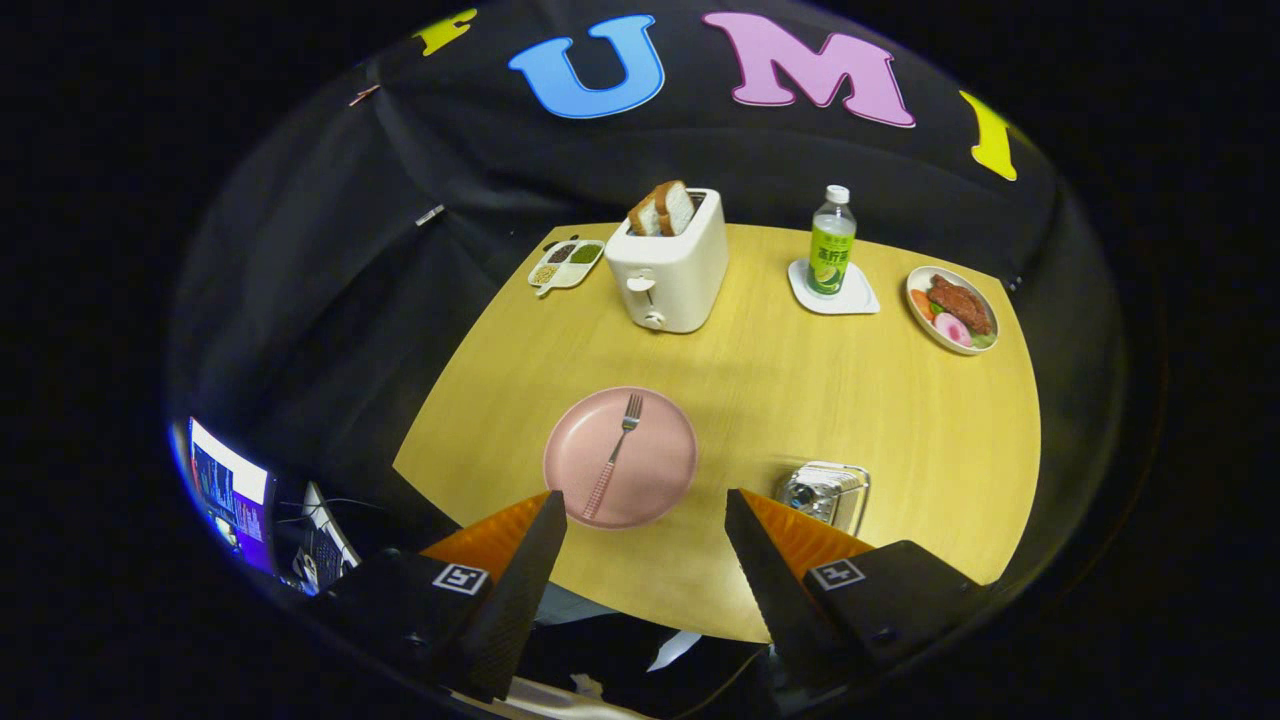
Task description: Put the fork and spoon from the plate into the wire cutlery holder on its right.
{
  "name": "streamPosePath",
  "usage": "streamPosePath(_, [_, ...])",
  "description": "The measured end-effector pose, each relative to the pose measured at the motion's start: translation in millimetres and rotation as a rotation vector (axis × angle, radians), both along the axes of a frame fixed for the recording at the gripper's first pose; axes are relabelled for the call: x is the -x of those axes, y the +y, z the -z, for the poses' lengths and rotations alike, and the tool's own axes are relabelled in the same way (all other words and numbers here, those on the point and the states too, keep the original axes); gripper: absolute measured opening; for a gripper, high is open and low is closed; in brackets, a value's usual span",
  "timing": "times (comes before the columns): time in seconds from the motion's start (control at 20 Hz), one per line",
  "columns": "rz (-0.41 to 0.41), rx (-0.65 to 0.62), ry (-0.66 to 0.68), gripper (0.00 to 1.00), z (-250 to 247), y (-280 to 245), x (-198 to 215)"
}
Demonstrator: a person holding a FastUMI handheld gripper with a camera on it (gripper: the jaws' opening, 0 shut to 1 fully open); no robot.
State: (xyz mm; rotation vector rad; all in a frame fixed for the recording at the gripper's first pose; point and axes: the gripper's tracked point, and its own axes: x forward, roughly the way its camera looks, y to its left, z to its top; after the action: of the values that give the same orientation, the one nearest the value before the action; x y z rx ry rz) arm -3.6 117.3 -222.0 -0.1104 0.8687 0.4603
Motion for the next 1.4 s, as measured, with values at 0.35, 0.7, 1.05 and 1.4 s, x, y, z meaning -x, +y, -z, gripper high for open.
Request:
streamPosePath(0.35, [0.040, 0.087, 0.083, 1.00, 82.5, 49.8, -19.8])
streamPosePath(0.7, [0.100, 0.191, 0.148, 0.99, 164.9, 75.4, -37.9])
streamPosePath(1.05, [0.112, 0.254, 0.197, 0.83, 205.9, 83.5, -36.8])
streamPosePath(1.4, [0.128, 0.280, 0.223, 0.58, 219.2, 81.1, -34.8])
